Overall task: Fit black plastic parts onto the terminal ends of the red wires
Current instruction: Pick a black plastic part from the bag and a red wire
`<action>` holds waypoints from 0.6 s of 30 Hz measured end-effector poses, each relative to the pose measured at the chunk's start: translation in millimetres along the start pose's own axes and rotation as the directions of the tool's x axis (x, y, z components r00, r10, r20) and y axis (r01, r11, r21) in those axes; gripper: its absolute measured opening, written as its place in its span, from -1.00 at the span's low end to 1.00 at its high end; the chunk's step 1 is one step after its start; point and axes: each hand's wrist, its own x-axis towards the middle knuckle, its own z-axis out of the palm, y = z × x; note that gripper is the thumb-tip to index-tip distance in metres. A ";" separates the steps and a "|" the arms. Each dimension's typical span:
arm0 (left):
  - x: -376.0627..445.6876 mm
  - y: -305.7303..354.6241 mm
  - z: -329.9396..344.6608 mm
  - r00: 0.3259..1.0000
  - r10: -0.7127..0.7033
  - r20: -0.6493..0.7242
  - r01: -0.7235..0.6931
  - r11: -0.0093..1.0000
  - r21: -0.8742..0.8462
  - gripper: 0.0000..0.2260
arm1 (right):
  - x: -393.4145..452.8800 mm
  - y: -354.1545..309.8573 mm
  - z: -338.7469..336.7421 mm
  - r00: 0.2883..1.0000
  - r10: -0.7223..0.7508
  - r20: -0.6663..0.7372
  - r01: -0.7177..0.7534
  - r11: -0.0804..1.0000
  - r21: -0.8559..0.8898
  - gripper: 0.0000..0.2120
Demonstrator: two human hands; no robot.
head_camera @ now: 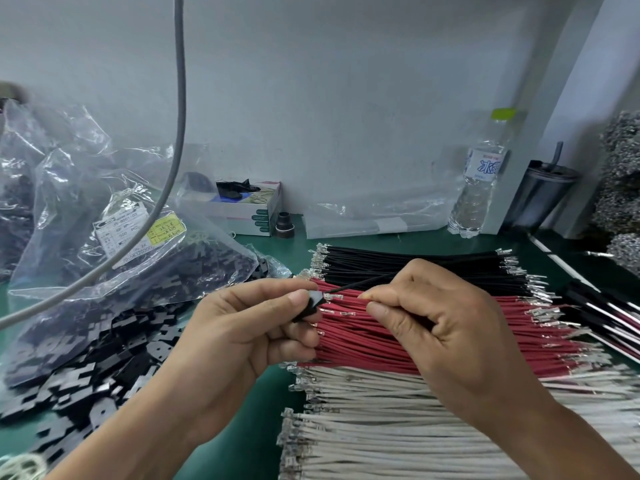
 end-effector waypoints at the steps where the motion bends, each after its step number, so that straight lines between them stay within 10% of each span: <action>1: -0.3 -0.1 -0.1 1.000 0.000 0.011 0.000 1.000 -0.004 -0.76 | 0.0 -0.6 -0.3 1.000 0.008 0.009 -0.008 1.000 -0.007 -0.83; 18: -1.8 -2.6 -3.1 0.996 -0.021 0.082 0.007 0.986 0.169 -0.72 | 4.2 -5.3 -11.7 0.968 0.191 0.164 -0.197 0.980 0.016 -0.83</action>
